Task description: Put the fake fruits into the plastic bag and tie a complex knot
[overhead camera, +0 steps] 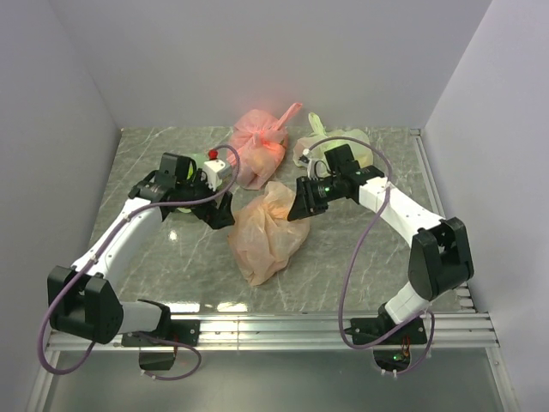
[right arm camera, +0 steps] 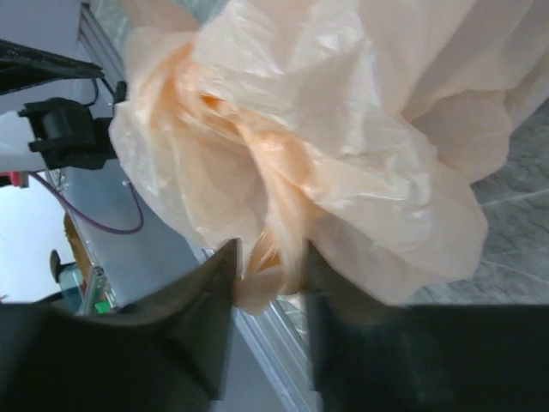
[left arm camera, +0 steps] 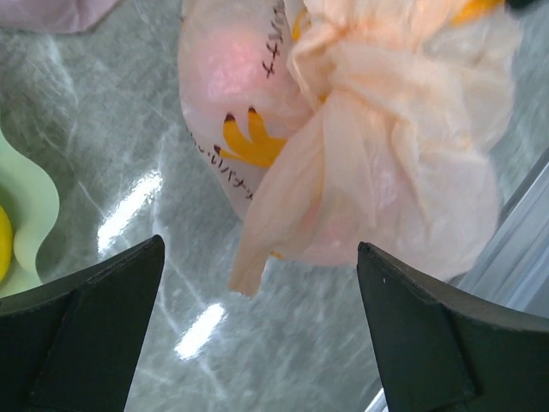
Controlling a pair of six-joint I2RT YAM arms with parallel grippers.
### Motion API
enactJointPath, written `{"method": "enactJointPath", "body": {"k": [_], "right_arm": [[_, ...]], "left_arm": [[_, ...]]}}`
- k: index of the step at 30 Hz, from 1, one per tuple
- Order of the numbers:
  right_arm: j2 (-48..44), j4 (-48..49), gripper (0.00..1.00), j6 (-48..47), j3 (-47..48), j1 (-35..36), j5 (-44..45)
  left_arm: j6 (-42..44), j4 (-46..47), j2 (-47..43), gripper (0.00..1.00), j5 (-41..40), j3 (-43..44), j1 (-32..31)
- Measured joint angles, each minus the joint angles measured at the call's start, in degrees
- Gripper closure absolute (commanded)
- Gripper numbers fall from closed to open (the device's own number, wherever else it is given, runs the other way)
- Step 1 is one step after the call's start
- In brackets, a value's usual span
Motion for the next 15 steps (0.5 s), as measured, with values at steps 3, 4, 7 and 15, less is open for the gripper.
{"method": "enactJointPath", "body": {"k": [3,4,7,15], "right_arm": [[0.6,-0.7,0.82,-1.0,0.0,0.0,0.4],[0.7,-0.9,0.91,-1.3,0.1,0.0,0.5],[1.1,-1.3,1.0,-2.2,0.7,0.1,0.7],[1.2,-1.4,1.0,-3.2,1.5,0.1,0.7]], "left_arm": [[7.7,-3.1,1.4,0.01,0.1,1.0,0.0],[10.2,-4.0,2.0,0.02,0.0,1.6,0.0],[17.5,-6.4,4.0,0.06,-0.4,4.0,0.0],[28.8,-8.1,8.3,0.09,-2.3,5.9,-1.5]]}}
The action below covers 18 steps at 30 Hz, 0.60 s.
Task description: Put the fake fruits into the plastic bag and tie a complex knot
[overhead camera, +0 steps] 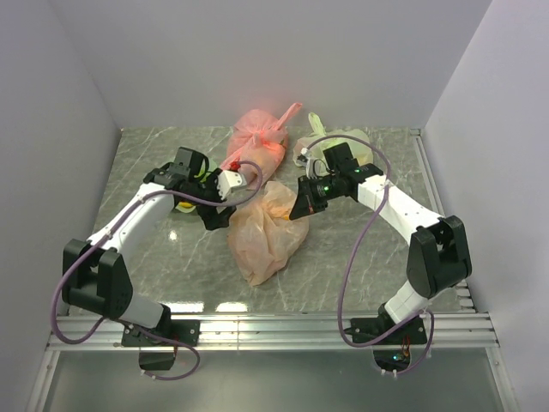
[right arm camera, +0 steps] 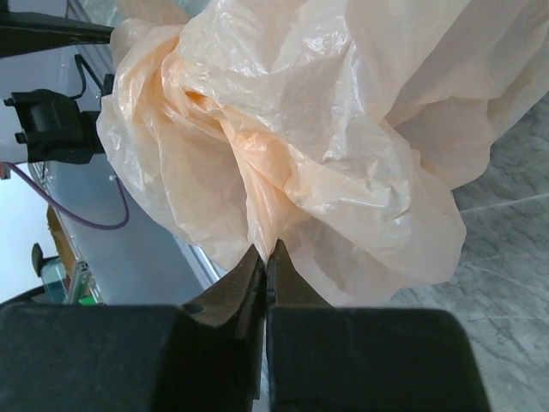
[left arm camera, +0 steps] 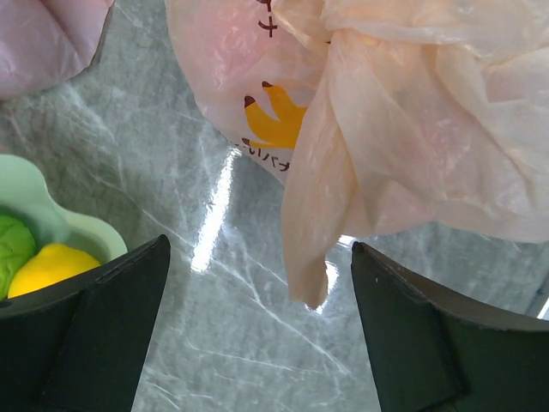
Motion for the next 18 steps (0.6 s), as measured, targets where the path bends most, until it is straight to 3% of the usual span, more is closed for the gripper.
{"method": "enactJointPath", "body": {"k": [3,6,7,9,10,11,12,18], "right_arm": [[-0.1,0.1,1.0,-0.2,0.0,0.0,0.1],[-0.3,0.1,1.0,-0.6,0.0,0.0,0.4],[-0.4,0.1,1.0,-0.7,0.0,0.0,0.8],[-1.2,0.0,1.0,-0.9,0.0,0.0,1.7],[-1.8,0.1,1.0,-1.0,-0.1,-0.2,2.5],[-2.8,0.3,1.0,-1.1,-0.4,-0.5,3.1],[-4.0,0.4,1.0,-1.1,-0.9,-0.8,3.9],[-12.2,0.4,1.0,-1.9,-4.5,-7.1,6.4]], "left_arm": [[0.4,1.8,1.9,0.18,-1.4,0.0,-1.4],[0.1,4.1,4.0,0.38,-2.7,0.0,-2.3],[-0.1,4.8,4.9,0.51,-3.0,0.0,-2.5],[-1.0,5.4,6.2,0.66,-3.6,0.0,-2.7],[-1.5,5.6,6.6,0.85,-3.9,0.0,-2.8],[-2.1,5.5,6.7,0.96,-4.1,0.0,-2.8],[-2.5,5.6,6.7,1.0,-4.3,-0.2,-2.8],[-5.1,4.8,2.3,1.0,-3.0,-1.7,-2.7]]}}
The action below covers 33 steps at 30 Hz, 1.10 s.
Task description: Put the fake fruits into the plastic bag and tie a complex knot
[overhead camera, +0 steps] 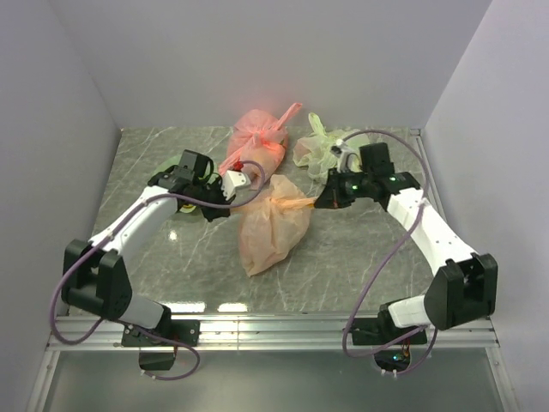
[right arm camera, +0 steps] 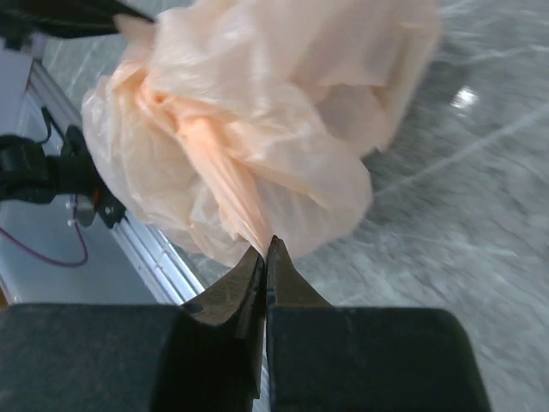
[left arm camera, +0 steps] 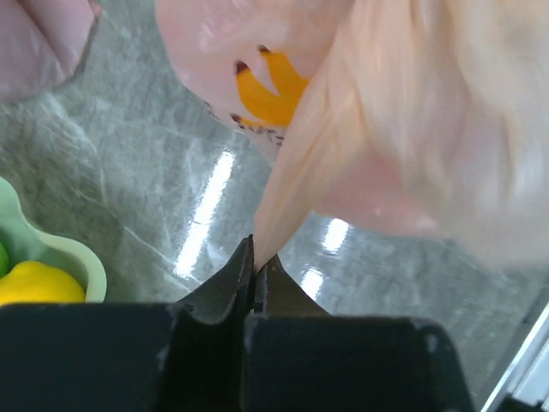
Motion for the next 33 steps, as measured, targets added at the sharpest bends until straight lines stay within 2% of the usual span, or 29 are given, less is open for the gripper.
{"method": "enactJointPath", "body": {"k": [7,10,18,23,27,33], "right_arm": [[-5.0,-3.8,1.0,-5.3,-4.3,-13.1,-2.4],[-5.4,-5.3,1.0,-7.9,-7.0,-16.0,-4.6],[-3.8,-6.1,1.0,-11.1,-12.3,-16.2,-5.5],[-3.9,-8.6,1.0,-12.3,-5.0,-16.2,-5.6],[-5.1,-7.2,1.0,-13.9,-0.8,-16.2,-5.6],[-4.4,-3.9,1.0,-15.0,-8.6,-16.2,-7.1]], "left_arm": [[0.1,-1.2,-10.1,1.0,6.4,-1.7,5.1],[0.0,-0.7,-11.4,1.0,9.2,-4.2,6.3],[-3.1,0.9,-5.0,1.0,10.5,-6.6,7.0],[-5.2,-1.3,-4.1,1.0,10.4,0.7,7.6],[-5.6,0.8,-4.3,1.0,11.2,5.5,9.4],[-5.6,2.3,-3.4,1.0,14.6,0.0,12.4]]}}
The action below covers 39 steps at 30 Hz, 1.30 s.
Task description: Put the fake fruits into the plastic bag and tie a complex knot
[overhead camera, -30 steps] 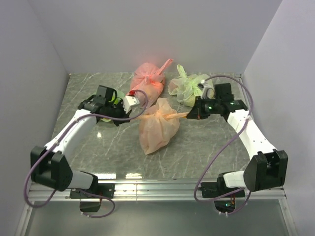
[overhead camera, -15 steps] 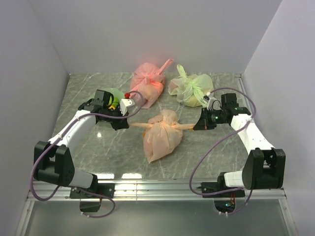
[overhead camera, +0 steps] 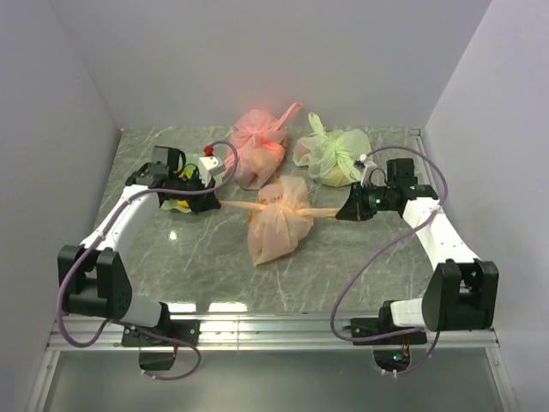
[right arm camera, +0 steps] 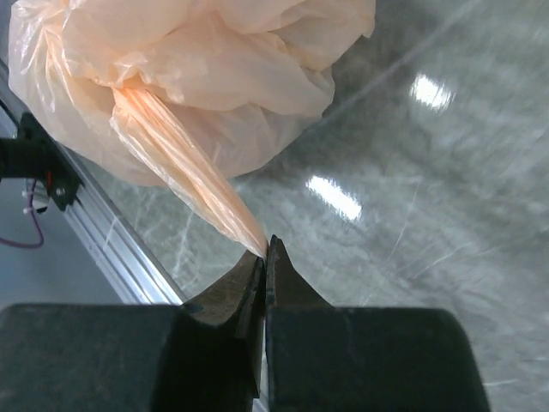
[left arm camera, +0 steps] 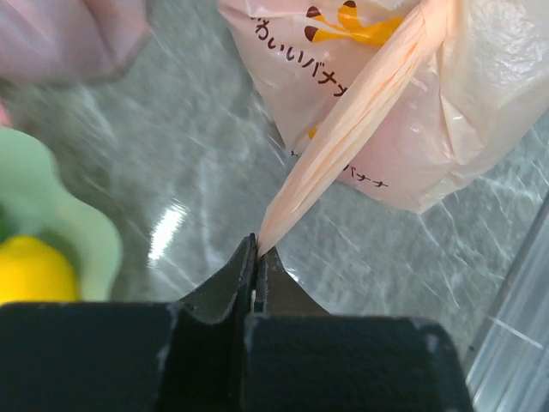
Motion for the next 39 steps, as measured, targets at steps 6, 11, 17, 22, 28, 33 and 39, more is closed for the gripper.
{"method": "enactJointPath", "body": {"k": [6,11,17,22,28,33,39], "right_arm": [[5.8,1.8,1.0,0.0,-2.1,0.0,0.2],[10.4,1.7,1.0,0.3,3.3,0.6,0.7],[12.9,2.3,1.0,1.4,9.8,1.1,3.1],[13.3,2.5,0.74,1.8,10.9,1.0,6.1],[14.6,0.0,0.29,1.5,11.3,-0.2,8.8],[13.4,-2.5,0.2,1.8,13.6,-0.5,7.9],[3.8,-4.2,0.07,3.9,14.8,-0.5,4.8]], "left_arm": [[-2.1,1.9,4.9,1.0,0.4,-2.7,0.2],[-6.6,5.1,8.3,1.0,0.0,0.0,0.7],[-11.7,9.2,10.9,1.0,-2.2,6.0,0.2],[-13.3,11.7,12.9,0.71,-5.0,7.8,-2.1],[-15.8,11.6,14.5,0.08,-11.0,7.6,-2.5],[-18.9,10.4,10.8,0.01,-11.9,7.7,-1.8],[-24.3,5.9,0.3,0.01,-9.7,10.2,1.9]]}}
